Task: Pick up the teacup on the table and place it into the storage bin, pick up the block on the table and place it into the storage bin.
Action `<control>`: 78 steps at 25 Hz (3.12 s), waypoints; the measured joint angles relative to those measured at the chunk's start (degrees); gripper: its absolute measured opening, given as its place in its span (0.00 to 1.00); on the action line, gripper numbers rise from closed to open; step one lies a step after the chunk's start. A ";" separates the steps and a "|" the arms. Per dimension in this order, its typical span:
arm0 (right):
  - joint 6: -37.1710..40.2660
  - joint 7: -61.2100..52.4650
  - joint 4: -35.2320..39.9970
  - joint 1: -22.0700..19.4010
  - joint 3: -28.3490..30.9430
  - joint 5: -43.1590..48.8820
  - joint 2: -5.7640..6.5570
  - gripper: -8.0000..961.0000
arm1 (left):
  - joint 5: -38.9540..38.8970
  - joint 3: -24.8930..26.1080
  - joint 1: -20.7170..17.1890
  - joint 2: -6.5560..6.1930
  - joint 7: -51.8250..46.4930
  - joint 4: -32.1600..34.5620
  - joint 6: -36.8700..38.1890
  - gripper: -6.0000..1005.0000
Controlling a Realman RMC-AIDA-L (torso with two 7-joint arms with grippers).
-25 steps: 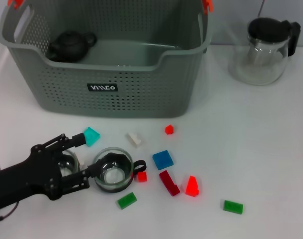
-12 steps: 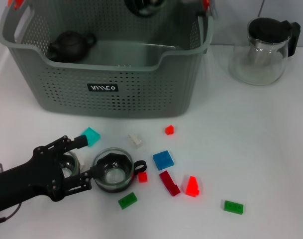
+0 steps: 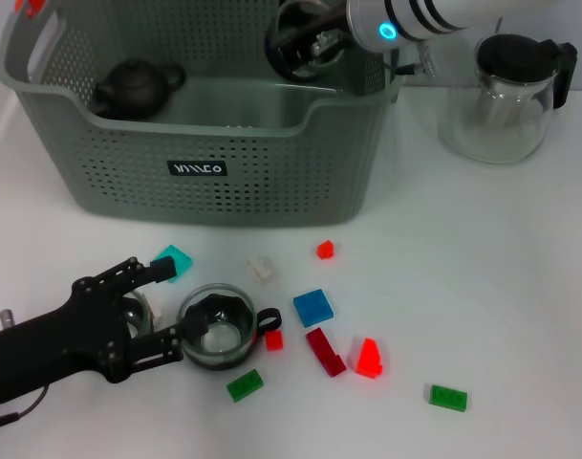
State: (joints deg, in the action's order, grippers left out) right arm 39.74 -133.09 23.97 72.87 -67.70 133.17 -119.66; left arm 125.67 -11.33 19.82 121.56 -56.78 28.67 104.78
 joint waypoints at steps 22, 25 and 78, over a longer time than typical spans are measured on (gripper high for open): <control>10.97 15.28 28.92 -23.32 4.55 -29.25 -0.26 0.43 | -0.08 0.34 -0.13 0.00 0.15 -0.02 0.10 0.86; 21.35 29.18 31.40 -31.50 7.57 -50.13 0.75 0.43 | -0.07 0.33 -0.01 0.00 0.14 -0.02 0.18 0.86; 64.75 49.16 25.94 -50.54 24.73 -20.30 2.79 0.69 | 27.97 -60.91 1.31 2.86 -70.02 66.71 -1.47 0.86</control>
State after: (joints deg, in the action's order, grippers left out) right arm 104.49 -83.93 49.91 22.33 -42.98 112.87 -116.87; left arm 153.63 -72.23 21.13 124.42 -126.80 95.38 103.30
